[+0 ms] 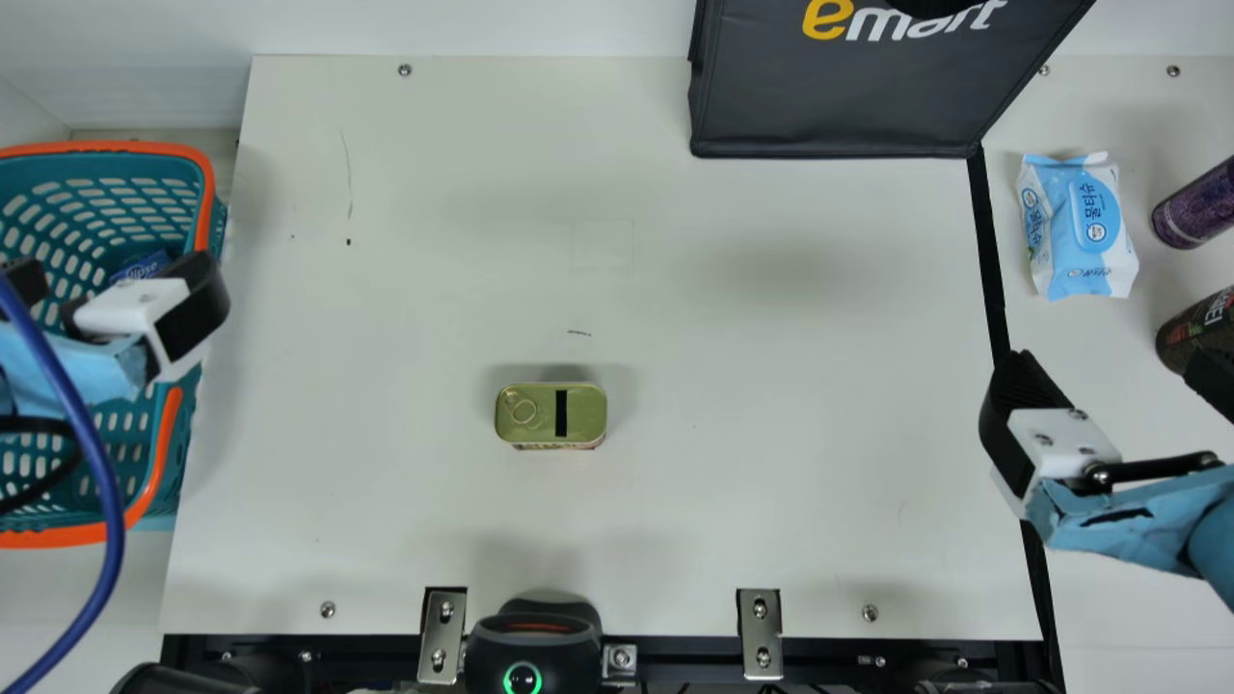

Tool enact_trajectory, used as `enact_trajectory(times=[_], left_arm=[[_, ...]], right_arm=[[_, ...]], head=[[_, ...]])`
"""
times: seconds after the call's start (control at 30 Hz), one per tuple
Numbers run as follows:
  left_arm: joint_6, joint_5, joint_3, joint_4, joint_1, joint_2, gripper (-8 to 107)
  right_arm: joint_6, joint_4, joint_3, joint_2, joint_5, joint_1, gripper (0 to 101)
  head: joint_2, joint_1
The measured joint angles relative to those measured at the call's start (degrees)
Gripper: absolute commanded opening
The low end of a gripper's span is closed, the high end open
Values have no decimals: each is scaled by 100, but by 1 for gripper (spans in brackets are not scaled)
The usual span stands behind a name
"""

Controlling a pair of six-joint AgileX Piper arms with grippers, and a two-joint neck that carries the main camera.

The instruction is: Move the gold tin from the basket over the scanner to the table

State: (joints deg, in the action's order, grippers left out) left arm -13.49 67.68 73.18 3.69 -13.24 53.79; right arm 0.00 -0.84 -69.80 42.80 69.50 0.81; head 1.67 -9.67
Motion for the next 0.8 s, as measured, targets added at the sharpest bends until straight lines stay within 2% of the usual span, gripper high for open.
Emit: enact_trajectory(times=[0.3, 0.8], left_arm=[[0, 0, 0, 0, 0, 0, 90], [0, 0, 0, 0, 0, 0, 90]], right_arm=[[-441, -131, 75, 502, -150, 556, 95], [-888, -715, -1, 1807, -376, 2368, 95]], head=[[0, 0], [-9, 0]])
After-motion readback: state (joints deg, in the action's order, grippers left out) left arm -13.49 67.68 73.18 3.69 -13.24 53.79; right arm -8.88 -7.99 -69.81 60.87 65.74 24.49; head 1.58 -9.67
